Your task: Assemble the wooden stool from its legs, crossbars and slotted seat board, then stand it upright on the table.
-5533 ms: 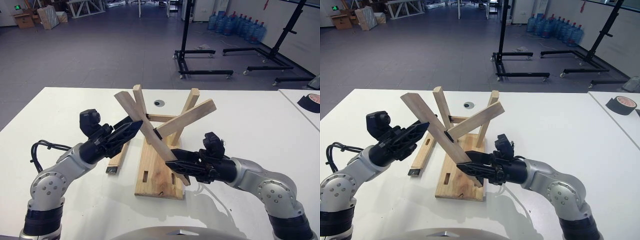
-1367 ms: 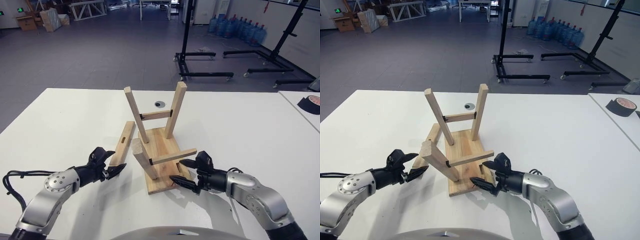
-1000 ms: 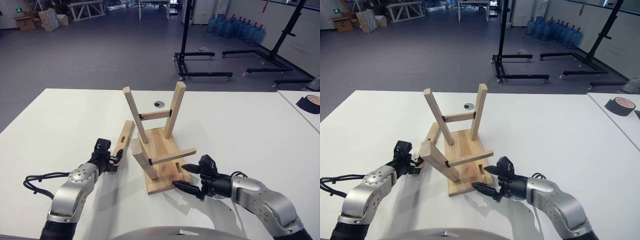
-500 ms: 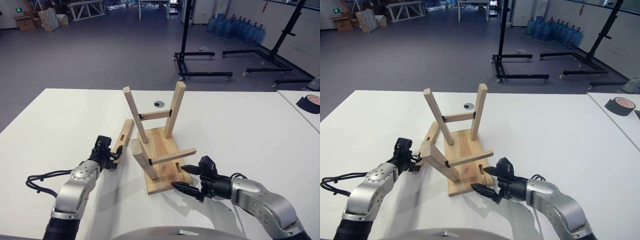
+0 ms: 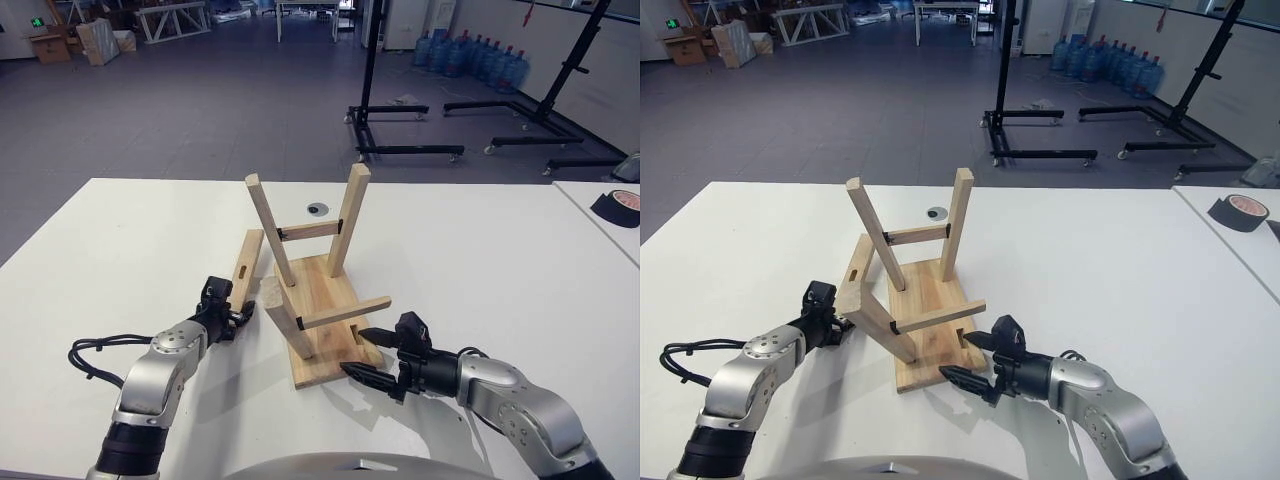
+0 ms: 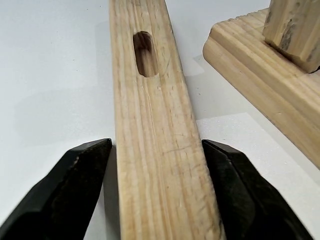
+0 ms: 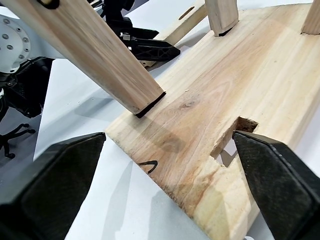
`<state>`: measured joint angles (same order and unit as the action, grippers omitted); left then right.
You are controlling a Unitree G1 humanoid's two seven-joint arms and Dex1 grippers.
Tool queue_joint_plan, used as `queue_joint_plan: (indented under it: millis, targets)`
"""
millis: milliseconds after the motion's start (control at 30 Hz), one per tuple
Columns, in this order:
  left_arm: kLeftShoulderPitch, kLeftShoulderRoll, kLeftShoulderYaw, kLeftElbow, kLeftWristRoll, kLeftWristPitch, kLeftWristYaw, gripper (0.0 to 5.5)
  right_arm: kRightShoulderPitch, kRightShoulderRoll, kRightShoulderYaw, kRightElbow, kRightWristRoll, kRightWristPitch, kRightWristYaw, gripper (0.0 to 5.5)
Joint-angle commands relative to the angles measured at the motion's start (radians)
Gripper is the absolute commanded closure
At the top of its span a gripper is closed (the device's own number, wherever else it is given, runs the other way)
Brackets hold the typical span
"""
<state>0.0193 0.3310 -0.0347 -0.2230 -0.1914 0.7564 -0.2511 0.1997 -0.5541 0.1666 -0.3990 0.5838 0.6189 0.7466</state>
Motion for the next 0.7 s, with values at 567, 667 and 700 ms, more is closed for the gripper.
queue_joint_plan:
  millis: [567,667,700]
  targets:
    - [0.047,-0.068,0.102,0.059,0.005,-0.279,0.028,3.46,0.001,-0.006,-0.053,-0.011,0.027,0.056,-0.012,0.82]
    - [0.044,-0.054,0.203,0.028,-0.043,-0.404,0.001,3.46,-0.004,-0.002,-0.098,-0.015,0.031,0.023,-0.017,0.82]
    - [0.031,-0.047,0.238,0.025,-0.069,-0.439,-0.017,3.46,-0.010,0.001,-0.114,-0.009,0.026,0.008,-0.022,0.82]
